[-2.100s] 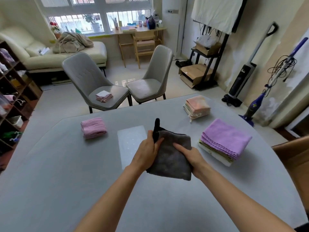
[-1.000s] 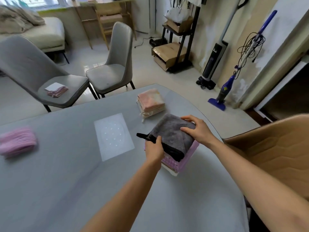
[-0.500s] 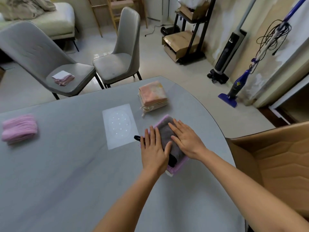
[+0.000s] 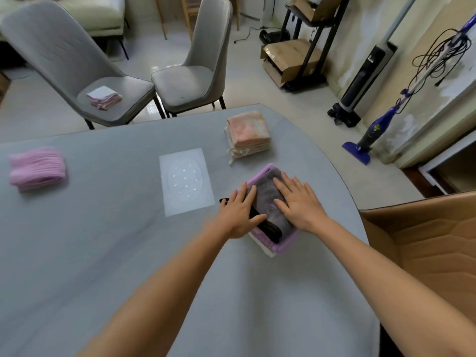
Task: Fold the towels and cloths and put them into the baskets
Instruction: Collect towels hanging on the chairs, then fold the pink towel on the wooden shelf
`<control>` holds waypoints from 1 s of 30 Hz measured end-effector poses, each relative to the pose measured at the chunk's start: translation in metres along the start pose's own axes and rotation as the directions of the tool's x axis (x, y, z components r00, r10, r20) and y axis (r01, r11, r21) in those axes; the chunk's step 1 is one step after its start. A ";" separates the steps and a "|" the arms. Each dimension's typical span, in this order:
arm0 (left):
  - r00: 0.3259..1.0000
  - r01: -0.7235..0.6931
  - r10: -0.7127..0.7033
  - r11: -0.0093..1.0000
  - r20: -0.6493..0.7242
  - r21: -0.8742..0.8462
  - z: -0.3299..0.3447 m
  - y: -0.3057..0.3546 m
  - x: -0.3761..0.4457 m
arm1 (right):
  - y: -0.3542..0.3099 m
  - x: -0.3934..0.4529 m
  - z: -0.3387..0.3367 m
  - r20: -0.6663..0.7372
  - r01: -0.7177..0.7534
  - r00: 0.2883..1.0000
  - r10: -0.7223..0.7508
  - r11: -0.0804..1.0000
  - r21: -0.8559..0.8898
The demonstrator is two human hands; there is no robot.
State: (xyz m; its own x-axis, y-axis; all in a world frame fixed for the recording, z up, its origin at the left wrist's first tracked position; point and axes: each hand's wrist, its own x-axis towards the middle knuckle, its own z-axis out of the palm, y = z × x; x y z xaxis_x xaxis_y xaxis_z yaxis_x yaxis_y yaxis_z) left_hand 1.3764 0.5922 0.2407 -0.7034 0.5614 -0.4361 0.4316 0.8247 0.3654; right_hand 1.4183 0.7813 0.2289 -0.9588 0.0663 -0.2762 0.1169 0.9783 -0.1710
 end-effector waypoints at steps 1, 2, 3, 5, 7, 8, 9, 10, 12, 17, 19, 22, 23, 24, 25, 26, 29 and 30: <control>1.000 -0.006 0.006 1.000 -0.009 -0.018 -0.013 -0.004 -0.009 | -0.007 -0.002 -0.009 -0.054 -0.007 0.999 0.006 1.000 -0.024; 1.000 -0.002 0.001 0.999 -0.022 -0.042 -0.026 -0.010 -0.019 | -0.016 -0.005 -0.018 -0.135 -0.007 0.991 0.001 0.999 -0.042; 0.999 0.020 -0.022 0.998 -0.031 -0.061 -0.036 -0.019 -0.031 | -0.028 -0.008 -0.028 -0.215 -0.001 0.977 -0.009 0.999 -0.045; 0.995 0.094 -0.096 0.994 -0.034 -0.057 -0.051 -0.046 -0.061 | -0.066 -0.016 -0.045 -0.269 0.024 0.963 -0.022 1.000 0.004; 0.983 0.185 -0.185 0.983 0.002 0.011 -0.057 -0.082 -0.099 | -0.116 -0.022 -0.054 -0.191 0.046 0.981 -0.040 0.999 0.027; 0.974 0.227 -0.228 0.973 0.006 0.049 -0.057 -0.101 -0.118 | -0.141 -0.025 -0.055 -0.139 0.074 0.988 -0.072 0.997 0.009; 0.964 0.267 -0.267 0.962 -0.006 0.065 -0.057 -0.121 -0.141 | -0.169 -0.028 -0.052 -0.095 0.130 0.987 -0.132 0.991 -0.025; 0.948 0.318 -0.317 0.946 -0.028 0.064 -0.057 -0.144 -0.174 | -0.206 -0.031 -0.046 -0.058 0.199 0.978 -0.202 0.978 -0.060; 0.923 0.381 -0.378 0.923 -0.073 0.045 -0.056 -0.177 -0.228 | -0.263 -0.039 -0.034 0.011 0.294 0.956 -0.294 0.950 -0.102; 0.773 0.613 -0.621 0.784 -0.129 -0.101 -0.016 -0.293 -0.453 | -0.487 -0.113 0.010 0.108 0.618 0.786 -0.609 0.777 -0.120; 0.707 0.673 -0.693 0.720 -0.138 -0.170 0.000 -0.318 -0.516 | -0.546 -0.140 0.022 0.113 0.688 0.726 -0.679 0.718 -0.108; 0.560 0.763 -0.820 0.567 -0.120 -0.310 0.046 -0.357 -0.648 | -0.660 -0.205 0.065 0.167 0.823 0.567 -0.807 0.565 -0.065; 0.503 0.786 -0.857 0.506 -0.111 -0.354 0.062 -0.367 -0.686 | -0.691 -0.226 0.078 0.193 0.858 0.510 -0.838 0.510 -0.057; 0.450 0.803 -0.888 0.450 -0.099 -0.390 0.078 -0.378 -0.720 | -0.719 -0.248 0.088 0.225 0.886 0.460 -0.859 0.460 -0.056; 0.400 0.811 -0.912 0.396 -0.087 -0.430 0.091 -0.388 -0.751 | -0.747 -0.266 0.097 0.249 0.909 0.414 -0.876 0.413 -0.056; 0.359 0.816 -0.930 0.352 -0.075 -0.458 0.101 -0.396 -0.773 | -0.767 -0.279 0.104 0.266 0.924 0.379 -0.886 0.377 -0.061; 0.268 0.816 -0.961 0.266 -0.072 -0.513 0.119 -0.418 -0.837 | -0.836 -0.315 0.122 0.296 0.962 0.273 -0.915 0.262 -0.076; 0.236 0.813 -0.969 0.235 -0.066 -0.532 0.126 -0.429 -0.860 | -0.868 -0.327 0.130 0.308 0.973 0.232 -0.923 0.217 -0.082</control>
State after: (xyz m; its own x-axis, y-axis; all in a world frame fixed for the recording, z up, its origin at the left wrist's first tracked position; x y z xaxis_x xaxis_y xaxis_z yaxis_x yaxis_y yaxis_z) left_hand 1.8674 -0.2361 0.3552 -0.6220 -0.6714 -0.4028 -0.7715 0.6134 0.1689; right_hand 1.6645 -0.1150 0.3444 -0.2509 -0.9477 -0.1974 -0.9284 0.2933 -0.2280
